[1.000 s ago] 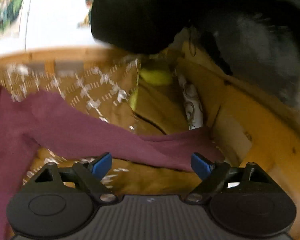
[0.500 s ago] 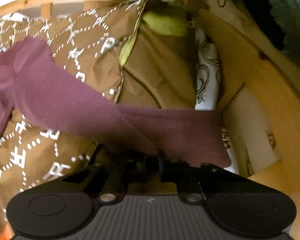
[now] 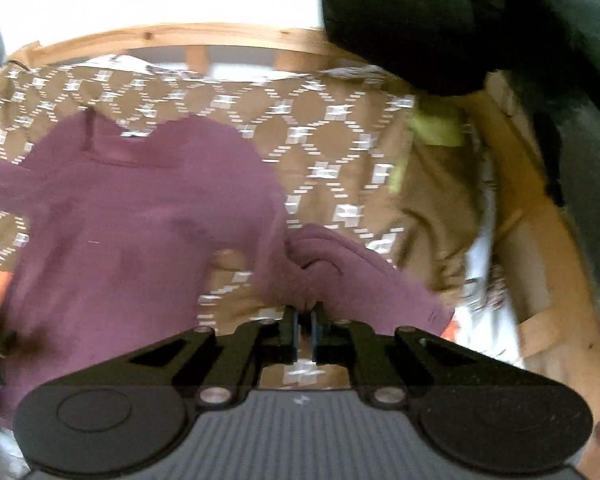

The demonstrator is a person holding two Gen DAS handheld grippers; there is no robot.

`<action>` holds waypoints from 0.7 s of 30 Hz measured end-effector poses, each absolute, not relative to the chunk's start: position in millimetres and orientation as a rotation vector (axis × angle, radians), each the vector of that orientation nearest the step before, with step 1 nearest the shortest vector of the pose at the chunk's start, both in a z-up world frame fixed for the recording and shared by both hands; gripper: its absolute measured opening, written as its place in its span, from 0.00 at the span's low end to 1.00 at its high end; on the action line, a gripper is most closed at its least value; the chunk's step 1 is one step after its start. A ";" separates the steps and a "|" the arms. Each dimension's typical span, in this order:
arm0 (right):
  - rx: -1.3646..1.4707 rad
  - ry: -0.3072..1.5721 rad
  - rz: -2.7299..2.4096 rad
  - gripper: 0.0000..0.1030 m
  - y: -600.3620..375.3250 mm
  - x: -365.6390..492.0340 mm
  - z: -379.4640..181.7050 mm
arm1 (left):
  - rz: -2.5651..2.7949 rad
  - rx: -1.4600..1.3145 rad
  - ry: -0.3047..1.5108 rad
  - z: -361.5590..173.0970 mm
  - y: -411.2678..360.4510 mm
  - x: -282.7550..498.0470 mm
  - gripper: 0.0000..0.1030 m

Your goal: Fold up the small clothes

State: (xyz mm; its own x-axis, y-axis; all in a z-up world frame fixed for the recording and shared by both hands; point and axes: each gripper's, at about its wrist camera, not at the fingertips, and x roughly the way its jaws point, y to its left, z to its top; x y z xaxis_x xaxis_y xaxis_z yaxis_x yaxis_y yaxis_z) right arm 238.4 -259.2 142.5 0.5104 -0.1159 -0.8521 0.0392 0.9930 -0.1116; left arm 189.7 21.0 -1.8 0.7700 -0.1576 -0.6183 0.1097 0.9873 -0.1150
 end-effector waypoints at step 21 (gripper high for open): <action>-0.094 1.137 0.293 0.65 -77.2 331.1 88.2 | -0.242 -0.202 0.666 -13.1 89.0 207.9 0.99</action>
State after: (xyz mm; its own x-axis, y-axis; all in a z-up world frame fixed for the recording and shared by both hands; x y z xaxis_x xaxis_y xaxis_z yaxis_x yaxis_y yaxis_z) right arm 331.1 -77.2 88.2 0.3868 0.1817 -0.9041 -0.2771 0.9580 0.0739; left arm 207.9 89.0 -13.1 0.7599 -0.2853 -0.5841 0.1565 0.9524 -0.2616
